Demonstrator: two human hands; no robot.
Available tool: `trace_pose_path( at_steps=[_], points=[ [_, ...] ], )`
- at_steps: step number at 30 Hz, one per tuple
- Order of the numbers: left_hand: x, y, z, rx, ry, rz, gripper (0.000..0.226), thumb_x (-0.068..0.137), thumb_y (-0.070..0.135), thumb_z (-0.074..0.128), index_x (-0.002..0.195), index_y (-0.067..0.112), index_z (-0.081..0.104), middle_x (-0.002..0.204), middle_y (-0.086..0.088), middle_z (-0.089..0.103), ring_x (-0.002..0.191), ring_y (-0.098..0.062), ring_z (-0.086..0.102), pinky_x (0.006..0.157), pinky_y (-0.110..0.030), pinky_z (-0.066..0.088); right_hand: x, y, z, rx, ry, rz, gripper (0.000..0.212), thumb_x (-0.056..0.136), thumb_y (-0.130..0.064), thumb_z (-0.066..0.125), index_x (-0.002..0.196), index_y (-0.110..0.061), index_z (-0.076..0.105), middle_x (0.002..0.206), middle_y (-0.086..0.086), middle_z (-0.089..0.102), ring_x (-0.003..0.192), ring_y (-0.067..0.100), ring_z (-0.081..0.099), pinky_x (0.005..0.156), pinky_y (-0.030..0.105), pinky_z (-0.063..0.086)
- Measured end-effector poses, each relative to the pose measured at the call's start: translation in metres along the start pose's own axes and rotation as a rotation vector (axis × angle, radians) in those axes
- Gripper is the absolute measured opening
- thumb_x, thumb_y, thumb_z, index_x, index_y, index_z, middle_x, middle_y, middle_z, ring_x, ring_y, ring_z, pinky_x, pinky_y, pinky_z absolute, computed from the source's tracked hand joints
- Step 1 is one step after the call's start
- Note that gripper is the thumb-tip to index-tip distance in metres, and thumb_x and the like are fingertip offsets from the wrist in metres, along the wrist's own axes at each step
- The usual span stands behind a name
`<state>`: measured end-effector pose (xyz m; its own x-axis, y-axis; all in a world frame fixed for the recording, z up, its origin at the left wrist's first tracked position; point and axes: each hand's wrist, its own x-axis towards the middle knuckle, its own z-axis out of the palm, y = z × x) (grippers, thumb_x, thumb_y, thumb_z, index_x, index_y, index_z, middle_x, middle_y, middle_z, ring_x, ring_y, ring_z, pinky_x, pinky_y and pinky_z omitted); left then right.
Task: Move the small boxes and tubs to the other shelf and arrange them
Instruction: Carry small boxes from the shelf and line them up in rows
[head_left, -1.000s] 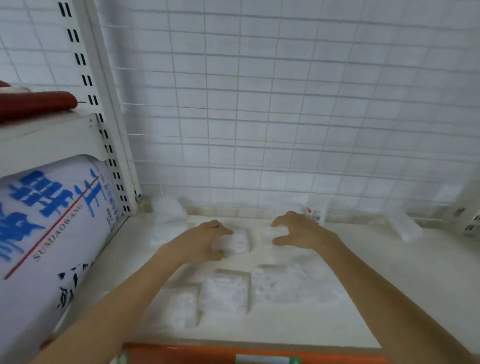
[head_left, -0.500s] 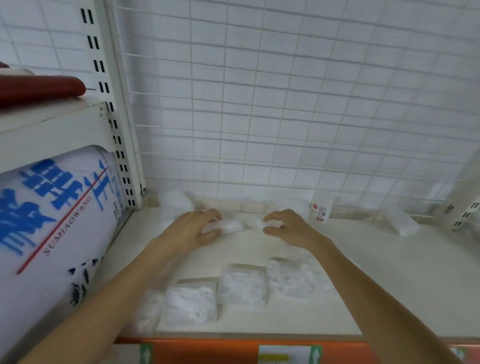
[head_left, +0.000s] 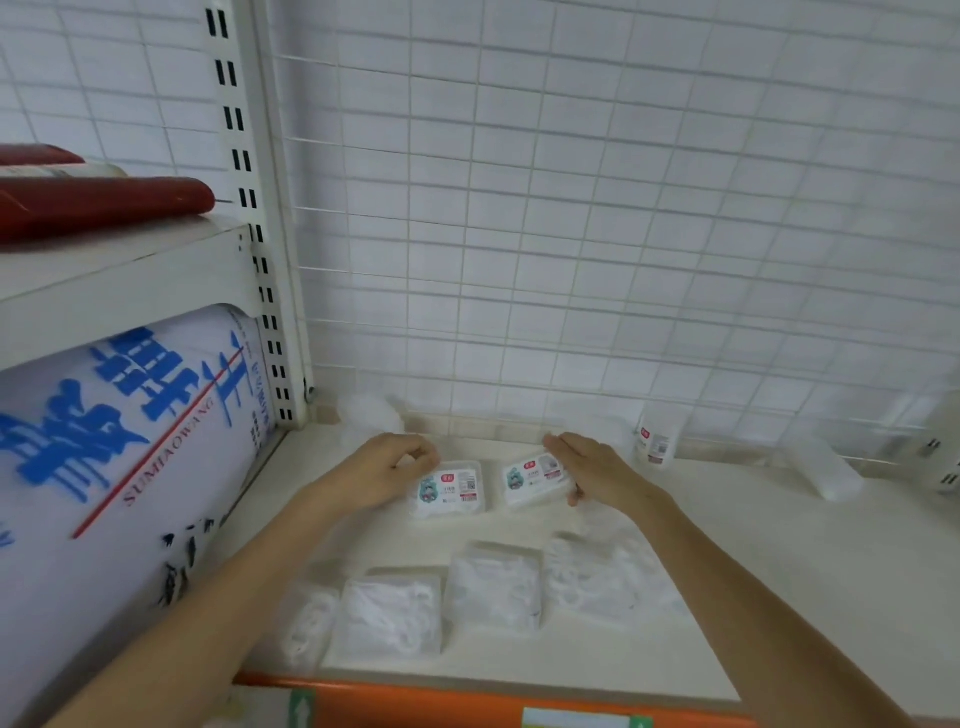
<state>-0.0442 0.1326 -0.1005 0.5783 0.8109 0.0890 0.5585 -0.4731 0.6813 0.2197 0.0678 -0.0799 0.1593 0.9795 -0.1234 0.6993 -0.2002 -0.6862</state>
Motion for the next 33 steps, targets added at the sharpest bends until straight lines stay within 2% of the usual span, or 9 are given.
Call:
trace_pose_path(
  at_steps=[2,4,6,8,12,15,20,24,33],
  points=[
    [-0.005,-0.002,-0.004,0.082,-0.084,-0.009,0.055,0.077,0.056,0.06,0.118,0.019,0.057,0.115,0.009,0.056,0.109,-0.007,0.045,0.096,-0.016,0.032,0.0,0.001,-0.002,-0.056,-0.059,0.026,0.042,0.093,-0.05,0.04,0.119,-0.019,0.053,0.113,0.005,0.059,0.075,0.018,0.061,0.082,0.035,0.05],
    [-0.009,-0.005,-0.005,0.256,-0.168,0.004,0.09,0.055,0.073,0.054,0.129,0.023,0.045,0.122,0.012,0.046,0.117,-0.005,0.032,0.11,-0.027,0.011,0.0,0.004,-0.004,-0.151,-0.134,0.022,0.055,0.088,-0.052,0.05,0.134,-0.021,0.042,0.129,0.004,0.049,0.099,0.017,0.059,0.092,0.031,0.044],
    [-0.008,-0.008,-0.001,0.367,-0.185,0.047,0.099,0.048,0.076,0.05,0.13,0.022,0.041,0.123,0.01,0.043,0.118,-0.006,0.03,0.108,-0.026,0.003,0.001,0.005,-0.004,-0.202,-0.168,-0.013,0.069,0.084,-0.043,0.062,0.142,-0.021,0.031,0.142,0.003,0.038,0.123,0.02,0.046,0.1,0.031,0.038],
    [-0.005,-0.01,0.003,0.41,-0.16,0.079,0.098,0.047,0.078,0.047,0.126,0.02,0.044,0.118,0.008,0.045,0.115,-0.008,0.035,0.106,-0.023,0.009,0.001,0.005,-0.005,-0.224,-0.197,-0.061,0.077,0.08,-0.028,0.069,0.144,-0.023,0.025,0.148,0.001,0.03,0.131,0.02,0.035,0.104,0.035,0.036],
    [-0.002,-0.015,0.008,0.467,-0.102,0.126,0.093,0.048,0.078,0.042,0.12,0.02,0.049,0.106,0.008,0.046,0.1,-0.007,0.034,0.1,-0.023,0.02,0.0,0.004,0.002,-0.288,-0.252,-0.074,0.084,0.075,-0.009,0.067,0.144,-0.025,0.022,0.147,-0.001,0.029,0.131,0.019,0.031,0.105,0.033,0.034],
    [0.001,-0.015,0.01,0.47,-0.085,0.118,0.095,0.047,0.076,0.038,0.122,0.018,0.048,0.105,0.008,0.045,0.105,-0.009,0.037,0.103,-0.025,0.018,0.001,0.003,0.008,-0.404,-0.182,-0.085,0.079,0.073,-0.009,0.068,0.141,-0.019,0.029,0.141,0.001,0.029,0.129,0.02,0.03,0.103,0.032,0.034],
    [0.002,-0.005,0.017,0.55,0.054,0.145,0.073,0.07,0.046,0.069,0.131,0.017,0.042,0.126,0.002,0.047,0.121,-0.017,0.039,0.109,-0.029,0.017,-0.018,0.0,0.003,-0.445,-0.011,-0.198,0.073,0.072,-0.022,0.075,0.134,-0.014,0.039,0.13,0.0,0.035,0.12,0.019,0.033,0.096,0.029,0.035],
    [-0.003,0.018,0.015,0.33,0.157,0.192,0.072,0.069,0.027,0.077,0.131,0.014,0.043,0.127,-0.002,0.046,0.119,-0.017,0.041,0.098,-0.024,0.034,-0.057,0.002,-0.025,-0.342,0.162,-0.299,0.071,0.073,-0.032,0.074,0.134,-0.017,0.039,0.123,-0.005,0.036,0.117,0.014,0.035,0.094,0.026,0.034],
    [-0.012,0.121,0.066,0.133,0.19,0.455,0.068,0.068,0.022,0.081,0.127,0.018,0.049,0.116,0.008,0.047,0.109,-0.01,0.043,0.095,-0.023,0.033,-0.21,0.092,-0.114,-0.31,0.475,-0.203,0.068,0.073,-0.025,0.076,0.132,-0.018,0.042,0.117,-0.011,0.03,0.111,0.008,0.032,0.094,0.018,0.027]
  ],
)
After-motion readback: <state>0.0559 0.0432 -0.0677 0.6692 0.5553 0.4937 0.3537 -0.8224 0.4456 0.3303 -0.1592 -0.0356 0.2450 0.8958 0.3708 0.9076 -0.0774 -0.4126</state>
